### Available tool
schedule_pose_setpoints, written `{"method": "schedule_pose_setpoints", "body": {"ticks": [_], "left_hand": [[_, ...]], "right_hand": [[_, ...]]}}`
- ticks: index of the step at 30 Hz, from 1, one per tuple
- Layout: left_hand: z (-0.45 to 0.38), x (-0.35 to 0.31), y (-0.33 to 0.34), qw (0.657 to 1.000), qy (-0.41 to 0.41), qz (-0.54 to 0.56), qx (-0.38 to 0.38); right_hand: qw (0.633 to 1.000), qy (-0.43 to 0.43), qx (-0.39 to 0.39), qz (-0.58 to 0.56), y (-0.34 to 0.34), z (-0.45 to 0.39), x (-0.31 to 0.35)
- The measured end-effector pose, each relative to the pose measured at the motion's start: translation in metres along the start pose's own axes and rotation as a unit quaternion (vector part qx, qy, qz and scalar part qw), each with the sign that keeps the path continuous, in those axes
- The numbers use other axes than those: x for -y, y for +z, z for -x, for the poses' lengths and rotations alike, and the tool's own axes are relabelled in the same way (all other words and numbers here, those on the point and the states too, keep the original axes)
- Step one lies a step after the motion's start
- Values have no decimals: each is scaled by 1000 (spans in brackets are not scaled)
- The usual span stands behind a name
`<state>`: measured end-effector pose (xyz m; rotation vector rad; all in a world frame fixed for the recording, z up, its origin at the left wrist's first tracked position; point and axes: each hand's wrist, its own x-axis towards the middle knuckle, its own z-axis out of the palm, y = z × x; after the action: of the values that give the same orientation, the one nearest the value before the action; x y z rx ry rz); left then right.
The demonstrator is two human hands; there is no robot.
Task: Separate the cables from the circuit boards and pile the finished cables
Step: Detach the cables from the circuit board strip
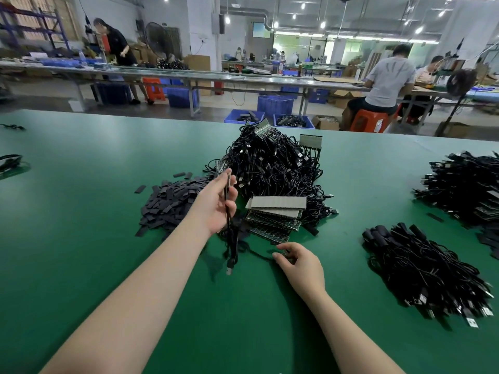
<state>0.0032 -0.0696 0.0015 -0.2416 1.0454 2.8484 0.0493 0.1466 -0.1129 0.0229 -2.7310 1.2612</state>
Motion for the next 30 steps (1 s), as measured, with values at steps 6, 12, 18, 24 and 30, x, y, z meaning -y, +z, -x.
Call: {"method": "schedule_pose_setpoints", "body": {"ticks": [6,12,18,24,30], "left_hand": [[5,-10,4,934,37,-352,-54],[11,46,-1,770,61,-635,-7],[14,83,12,705,70,-698,107],[22,59,25,779,268,-548,146],[21,21,20,782,413,-467,-15]], "right_hand": [[995,19,-49,-82,-1,0,-1],[915,112,-135,-363,-19,-10,6],[942,-95,-204,-250,-64,-24,65],[970,-164,-108,-145,-75,-25,104],[963,-94,-34,-250,-44,-30,96]]}}
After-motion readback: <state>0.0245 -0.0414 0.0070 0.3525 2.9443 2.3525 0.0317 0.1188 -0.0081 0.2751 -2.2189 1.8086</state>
